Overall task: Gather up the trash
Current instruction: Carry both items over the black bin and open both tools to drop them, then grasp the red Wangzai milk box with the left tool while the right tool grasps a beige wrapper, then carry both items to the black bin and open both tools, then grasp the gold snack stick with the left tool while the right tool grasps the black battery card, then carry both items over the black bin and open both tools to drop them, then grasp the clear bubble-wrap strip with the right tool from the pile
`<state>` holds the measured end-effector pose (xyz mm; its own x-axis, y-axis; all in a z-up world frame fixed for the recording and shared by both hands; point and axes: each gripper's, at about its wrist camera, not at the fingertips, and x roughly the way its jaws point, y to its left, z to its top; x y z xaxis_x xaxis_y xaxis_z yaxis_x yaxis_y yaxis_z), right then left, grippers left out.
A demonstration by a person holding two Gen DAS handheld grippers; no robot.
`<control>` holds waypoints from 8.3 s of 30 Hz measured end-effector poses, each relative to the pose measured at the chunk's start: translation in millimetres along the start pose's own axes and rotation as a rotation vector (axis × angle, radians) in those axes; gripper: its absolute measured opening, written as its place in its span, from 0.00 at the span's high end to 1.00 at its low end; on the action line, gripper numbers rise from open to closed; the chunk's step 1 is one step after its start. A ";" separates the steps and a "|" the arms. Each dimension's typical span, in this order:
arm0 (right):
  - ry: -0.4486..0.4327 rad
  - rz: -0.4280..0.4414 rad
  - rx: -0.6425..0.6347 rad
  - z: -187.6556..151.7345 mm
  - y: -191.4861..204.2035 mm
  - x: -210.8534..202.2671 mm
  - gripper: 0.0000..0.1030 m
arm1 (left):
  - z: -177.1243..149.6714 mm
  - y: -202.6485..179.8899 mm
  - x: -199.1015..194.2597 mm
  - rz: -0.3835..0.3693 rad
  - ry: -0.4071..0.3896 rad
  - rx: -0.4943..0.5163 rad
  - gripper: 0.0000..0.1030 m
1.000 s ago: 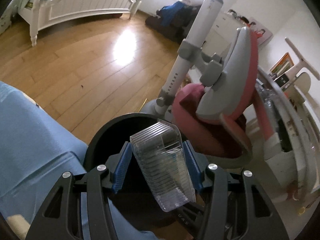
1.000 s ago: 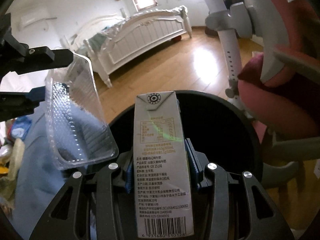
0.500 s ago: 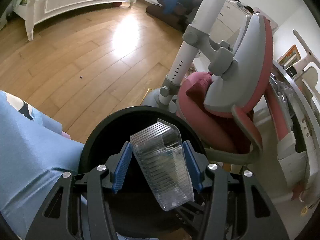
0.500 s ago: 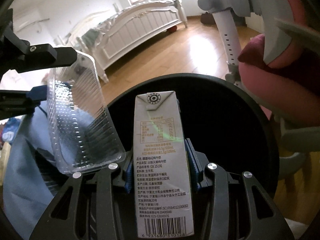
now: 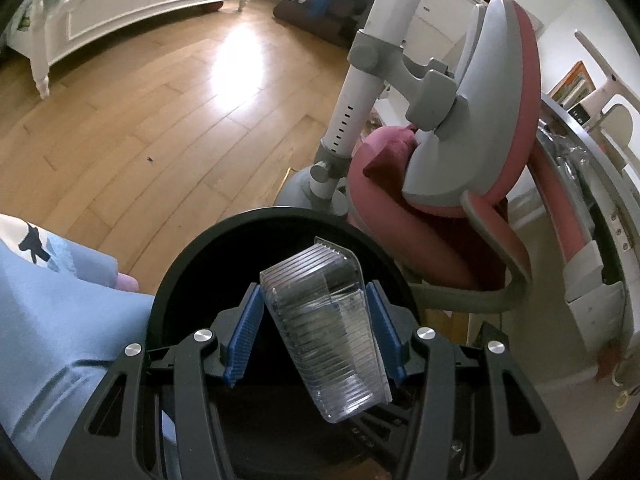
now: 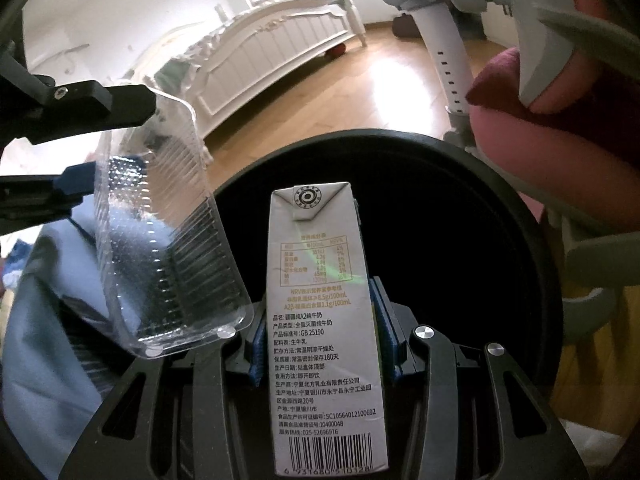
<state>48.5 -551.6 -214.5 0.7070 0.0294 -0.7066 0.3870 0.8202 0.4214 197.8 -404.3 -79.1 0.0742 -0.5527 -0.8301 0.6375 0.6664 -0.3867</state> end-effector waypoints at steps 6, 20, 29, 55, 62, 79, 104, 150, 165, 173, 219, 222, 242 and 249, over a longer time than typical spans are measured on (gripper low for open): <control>-0.010 0.009 0.020 2.3 -2.4 -3.5 0.40 | -1.2 1.4 -11.6 0.023 -0.012 -0.018 0.29; -0.099 0.053 -0.001 3.1 37.3 -75.4 0.32 | -57.7 3.3 -131.3 -0.031 -0.156 -0.036 0.25; -0.030 0.288 -0.303 -12.2 177.9 -110.5 0.27 | -153.8 90.9 -265.8 0.153 -0.345 -0.149 0.25; 0.109 0.212 -0.474 -59.1 257.5 -112.3 0.57 | -267.9 131.3 -261.3 0.270 -0.137 0.383 0.26; 0.122 0.267 -0.440 -55.1 246.9 -109.0 0.57 | -271.9 134.6 -274.5 0.331 -0.169 0.298 0.50; -0.206 0.147 -0.157 6.1 113.3 -159.2 0.57 | -138.7 7.6 -255.2 -0.003 -0.365 0.164 0.51; -0.061 0.018 0.022 28.9 15.0 -59.0 0.55 | -60.5 -6.3 -69.0 -0.066 -0.044 0.021 0.46; 0.424 0.515 -1.370 -125.5 343.1 -91.4 0.27 | -277.3 129.8 -262.5 0.276 -0.039 0.282 0.85; 0.165 0.541 -0.788 -88.3 296.4 -134.8 0.44 | -257.7 130.1 -322.8 0.235 -0.317 0.074 0.88; -0.132 0.485 -0.395 -37.0 236.9 -171.3 0.43 | -208.1 86.6 -295.4 0.136 -0.378 0.062 0.88; -0.150 0.065 0.080 36.0 31.3 -84.3 0.26 | -71.1 -23.8 -115.0 0.006 -0.147 0.198 0.27; -0.151 0.100 0.068 35.6 42.8 -90.2 0.26 | -79.5 -19.6 -136.3 -0.001 -0.177 0.192 0.27; 0.000 0.516 -0.739 -32.2 332.4 -106.6 0.33 | -218.0 134.8 -316.6 0.363 -0.360 0.116 0.27; 0.038 0.449 -0.965 -75.2 409.9 -89.9 0.38 | -237.7 173.7 -305.1 0.346 -0.297 0.138 0.27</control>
<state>99.0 -175.0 -21.1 0.6428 0.4459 -0.6229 -0.5497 0.8348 0.0303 103.6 -1.0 11.5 0.5029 -0.4428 -0.7423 0.6312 0.7749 -0.0346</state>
